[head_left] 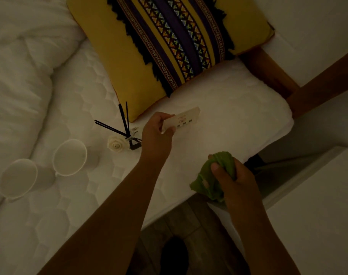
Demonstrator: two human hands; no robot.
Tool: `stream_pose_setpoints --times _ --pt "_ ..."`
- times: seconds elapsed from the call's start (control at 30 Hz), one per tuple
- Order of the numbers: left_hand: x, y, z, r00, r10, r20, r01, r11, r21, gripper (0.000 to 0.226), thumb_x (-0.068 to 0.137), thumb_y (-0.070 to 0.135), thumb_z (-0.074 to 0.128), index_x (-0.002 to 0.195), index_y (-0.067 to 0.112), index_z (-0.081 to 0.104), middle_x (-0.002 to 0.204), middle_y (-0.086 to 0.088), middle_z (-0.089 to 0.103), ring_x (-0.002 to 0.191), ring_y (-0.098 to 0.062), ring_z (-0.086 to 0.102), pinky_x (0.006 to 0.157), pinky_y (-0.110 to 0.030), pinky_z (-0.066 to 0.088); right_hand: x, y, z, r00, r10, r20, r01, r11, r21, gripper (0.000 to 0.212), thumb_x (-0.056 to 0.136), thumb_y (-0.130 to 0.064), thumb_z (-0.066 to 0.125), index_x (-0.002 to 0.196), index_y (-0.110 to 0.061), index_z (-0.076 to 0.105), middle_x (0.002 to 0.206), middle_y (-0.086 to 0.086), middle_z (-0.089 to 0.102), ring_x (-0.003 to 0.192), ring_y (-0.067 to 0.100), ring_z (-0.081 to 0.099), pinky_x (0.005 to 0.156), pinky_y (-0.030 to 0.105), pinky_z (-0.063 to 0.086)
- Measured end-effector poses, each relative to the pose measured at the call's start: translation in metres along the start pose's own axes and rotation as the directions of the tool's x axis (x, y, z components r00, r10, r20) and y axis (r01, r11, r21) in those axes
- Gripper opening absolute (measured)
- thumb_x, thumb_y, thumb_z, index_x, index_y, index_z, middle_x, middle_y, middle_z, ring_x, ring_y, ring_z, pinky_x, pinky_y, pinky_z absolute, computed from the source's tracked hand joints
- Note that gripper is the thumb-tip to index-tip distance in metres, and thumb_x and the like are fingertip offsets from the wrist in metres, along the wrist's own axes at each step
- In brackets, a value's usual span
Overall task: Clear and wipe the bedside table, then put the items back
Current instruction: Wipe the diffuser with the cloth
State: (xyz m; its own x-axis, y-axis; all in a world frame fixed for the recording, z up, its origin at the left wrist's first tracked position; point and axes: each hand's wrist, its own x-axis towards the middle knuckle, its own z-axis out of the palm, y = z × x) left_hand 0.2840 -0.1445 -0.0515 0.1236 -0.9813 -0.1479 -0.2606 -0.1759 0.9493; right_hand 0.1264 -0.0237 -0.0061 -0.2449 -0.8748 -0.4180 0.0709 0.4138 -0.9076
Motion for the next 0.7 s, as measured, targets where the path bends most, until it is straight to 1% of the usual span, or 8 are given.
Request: stream_pose_setpoints --times 0.1,0.17,0.3,0.4,0.47,0.57,0.63,0.7 --pt "0.004 -0.014 0.012 0.998 -0.070 -0.005 0.071 0.996 0.054 0.025 0.087 -0.001 0.063 0.091 0.022 0.056 0.098 0.011 0.063 0.099 -0.009 0.062 0.078 -0.018 0.056 0.007 0.001 0.001 0.999 -0.014 0.043 0.014 1.000 -0.010 0.019 0.089 -0.022 0.065 0.078 -0.035 0.071 0.082 -0.012 0.072 0.079 0.005 0.069 0.066 0.018 0.055" --pt "0.004 -0.017 0.016 0.995 -0.098 -0.018 0.099 0.992 0.074 0.022 0.087 -0.001 0.063 0.097 0.018 0.057 0.102 0.006 0.063 0.103 -0.015 0.062 0.080 -0.019 0.055 0.012 0.003 0.000 0.998 -0.011 0.064 0.013 0.999 -0.030 0.016 0.090 -0.022 0.065 0.080 -0.033 0.070 0.084 -0.010 0.072 0.082 0.008 0.069 0.070 0.022 0.057" --pt "-0.014 -0.012 0.008 0.986 -0.162 -0.025 0.163 0.987 0.006 0.036 0.088 0.002 0.064 0.118 0.021 0.055 0.117 0.003 0.060 0.111 -0.012 0.056 0.087 -0.016 0.050 0.012 -0.005 0.002 0.991 0.008 0.135 -0.003 0.999 -0.038 0.019 0.092 -0.020 0.064 0.081 -0.033 0.070 0.087 -0.002 0.071 0.089 0.015 0.069 0.082 0.039 0.059" --pt "-0.061 -0.002 0.004 0.959 -0.277 -0.064 0.275 0.961 -0.039 0.050 0.088 0.008 0.065 0.134 0.021 0.047 0.128 0.008 0.050 0.115 -0.006 0.049 0.096 -0.025 0.045 0.003 -0.019 0.004 0.983 0.023 0.184 -0.017 0.999 -0.033 0.014 0.093 -0.019 0.063 0.086 -0.029 0.072 0.097 0.007 0.070 0.089 0.014 0.068 0.087 0.044 0.058" --pt "-0.094 0.015 -0.003 0.944 -0.324 -0.056 0.318 0.944 -0.089 0.041 0.090 0.011 0.064 0.128 0.019 0.054 0.123 0.006 0.059 0.108 -0.008 0.058 0.090 -0.026 0.050 -0.008 -0.035 0.006 0.971 0.037 0.238 -0.027 0.998 -0.048 0.019 0.093 -0.020 0.063 0.089 -0.036 0.072 0.095 0.000 0.072 0.092 0.015 0.069 0.089 0.046 0.057" --pt "-0.130 0.046 -0.037 0.901 -0.428 0.068 0.431 0.870 -0.241 0.017 0.095 0.017 0.056 0.109 0.015 0.066 0.094 -0.002 0.073 0.087 -0.013 0.071 0.066 -0.018 0.055 -0.036 -0.060 0.016 0.935 0.100 0.342 -0.063 0.991 -0.117 0.016 0.091 -0.025 0.065 0.106 -0.031 0.069 0.105 -0.002 0.072 0.099 0.014 0.069 0.092 0.047 0.055" --pt "-0.141 0.076 -0.069 0.879 -0.453 0.148 0.473 0.789 -0.392 0.024 0.098 0.022 0.050 0.108 0.008 0.067 0.094 -0.008 0.074 0.088 -0.023 0.072 0.064 -0.022 0.056 -0.055 -0.092 0.025 0.893 0.095 0.440 -0.027 0.987 -0.159 0.022 0.091 -0.028 0.065 0.112 -0.025 0.067 0.105 0.000 0.072 0.098 0.014 0.069 0.092 0.047 0.055" --pt "-0.149 0.101 -0.097 0.801 -0.549 0.240 0.586 0.634 -0.505 0.035 0.098 0.034 0.047 0.104 0.008 0.070 0.098 -0.013 0.074 0.087 -0.029 0.072 0.066 -0.035 0.058 -0.073 -0.116 0.040 0.844 0.073 0.531 0.023 0.985 -0.171 0.025 0.091 -0.025 0.065 0.116 -0.020 0.066 0.105 0.005 0.073 0.098 0.019 0.070 0.092 0.048 0.055"
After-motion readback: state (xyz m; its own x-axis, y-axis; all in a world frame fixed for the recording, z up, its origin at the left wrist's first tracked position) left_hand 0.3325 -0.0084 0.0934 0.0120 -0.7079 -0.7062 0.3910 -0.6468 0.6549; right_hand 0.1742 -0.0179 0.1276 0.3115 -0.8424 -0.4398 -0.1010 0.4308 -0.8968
